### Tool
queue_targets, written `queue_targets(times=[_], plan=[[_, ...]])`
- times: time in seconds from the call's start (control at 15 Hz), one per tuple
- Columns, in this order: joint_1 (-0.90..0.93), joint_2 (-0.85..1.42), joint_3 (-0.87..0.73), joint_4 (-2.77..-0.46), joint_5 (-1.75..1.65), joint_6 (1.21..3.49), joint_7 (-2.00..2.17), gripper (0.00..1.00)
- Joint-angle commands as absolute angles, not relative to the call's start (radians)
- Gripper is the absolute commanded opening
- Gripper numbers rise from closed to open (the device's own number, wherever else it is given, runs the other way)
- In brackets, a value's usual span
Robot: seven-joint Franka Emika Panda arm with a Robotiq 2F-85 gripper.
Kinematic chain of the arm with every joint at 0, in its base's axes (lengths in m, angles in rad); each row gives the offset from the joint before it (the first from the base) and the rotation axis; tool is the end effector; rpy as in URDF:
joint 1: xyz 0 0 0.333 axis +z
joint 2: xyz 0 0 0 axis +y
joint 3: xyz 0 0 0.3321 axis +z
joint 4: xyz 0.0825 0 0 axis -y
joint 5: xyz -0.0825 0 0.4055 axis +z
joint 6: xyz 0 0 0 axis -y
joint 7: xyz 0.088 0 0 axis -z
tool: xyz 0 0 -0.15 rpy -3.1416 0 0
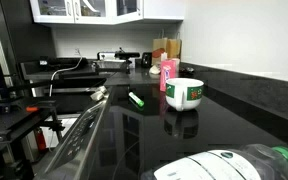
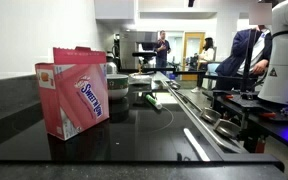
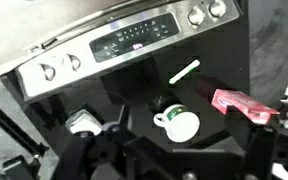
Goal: Move the mug cup to the right then to the left
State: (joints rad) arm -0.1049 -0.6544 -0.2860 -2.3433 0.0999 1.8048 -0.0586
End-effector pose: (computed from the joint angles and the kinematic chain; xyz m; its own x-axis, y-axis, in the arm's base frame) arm 0.3560 -0.1473 0.5342 0.9451 -0.3096 0.1049 -0.2740 -0.9252 -0.2625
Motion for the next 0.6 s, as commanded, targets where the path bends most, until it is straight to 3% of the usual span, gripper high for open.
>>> queue_targets(times=[0.0, 0.33, 0.53], plan=[[-0.135, -0.648, -0.264, -2.340, 0.116, 1.801, -0.074, 1.00], [-0.135, -0.648, -0.264, -2.340, 0.116, 1.801, -0.074, 1.00], [-0.159, -0.575, -0.215, -2.334, 0.162, 1.922, 0.096, 1.00]])
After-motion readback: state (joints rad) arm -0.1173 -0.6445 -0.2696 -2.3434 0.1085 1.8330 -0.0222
